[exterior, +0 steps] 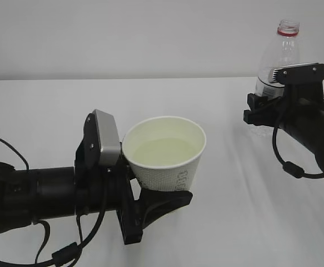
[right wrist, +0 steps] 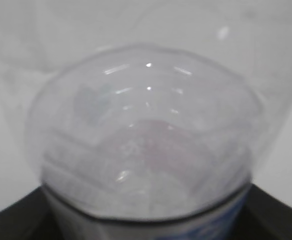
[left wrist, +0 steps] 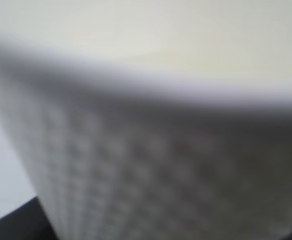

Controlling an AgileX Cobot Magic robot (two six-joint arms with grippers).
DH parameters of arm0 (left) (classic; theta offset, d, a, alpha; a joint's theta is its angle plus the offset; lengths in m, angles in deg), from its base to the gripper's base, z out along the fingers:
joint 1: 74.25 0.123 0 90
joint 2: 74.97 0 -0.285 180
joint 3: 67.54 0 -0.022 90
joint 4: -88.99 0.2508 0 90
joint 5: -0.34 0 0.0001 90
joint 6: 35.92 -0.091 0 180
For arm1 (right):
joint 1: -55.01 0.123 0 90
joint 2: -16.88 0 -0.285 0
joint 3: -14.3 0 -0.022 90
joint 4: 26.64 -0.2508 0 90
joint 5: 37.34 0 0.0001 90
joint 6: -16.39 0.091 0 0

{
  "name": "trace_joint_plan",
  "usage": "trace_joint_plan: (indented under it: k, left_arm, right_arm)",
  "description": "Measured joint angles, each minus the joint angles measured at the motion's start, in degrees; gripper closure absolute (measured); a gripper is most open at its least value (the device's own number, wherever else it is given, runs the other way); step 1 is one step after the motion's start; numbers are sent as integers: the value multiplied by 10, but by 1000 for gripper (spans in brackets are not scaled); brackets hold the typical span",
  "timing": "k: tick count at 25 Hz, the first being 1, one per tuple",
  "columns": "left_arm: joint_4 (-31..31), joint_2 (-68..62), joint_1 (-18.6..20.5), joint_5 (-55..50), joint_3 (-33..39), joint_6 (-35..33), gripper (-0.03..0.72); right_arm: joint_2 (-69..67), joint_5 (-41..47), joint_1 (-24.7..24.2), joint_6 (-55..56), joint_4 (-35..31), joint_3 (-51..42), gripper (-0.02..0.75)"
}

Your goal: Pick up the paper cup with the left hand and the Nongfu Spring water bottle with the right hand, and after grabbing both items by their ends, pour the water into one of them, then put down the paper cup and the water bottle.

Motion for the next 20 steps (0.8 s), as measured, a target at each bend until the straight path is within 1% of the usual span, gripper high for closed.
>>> trace_joint_plan:
  k: [10,14,20]
  left_arm:
    - [-109,0,0,0,0,-1,198]
    - [-157,0,0,0,0,-26,199]
    - [-236,0,0,-1,0,-32,204]
  right_arm:
    - [0,0,0,0,0,0,218]
    - [0,0,0,0,0,0,218]
    - [0,0,0,0,0,0,218]
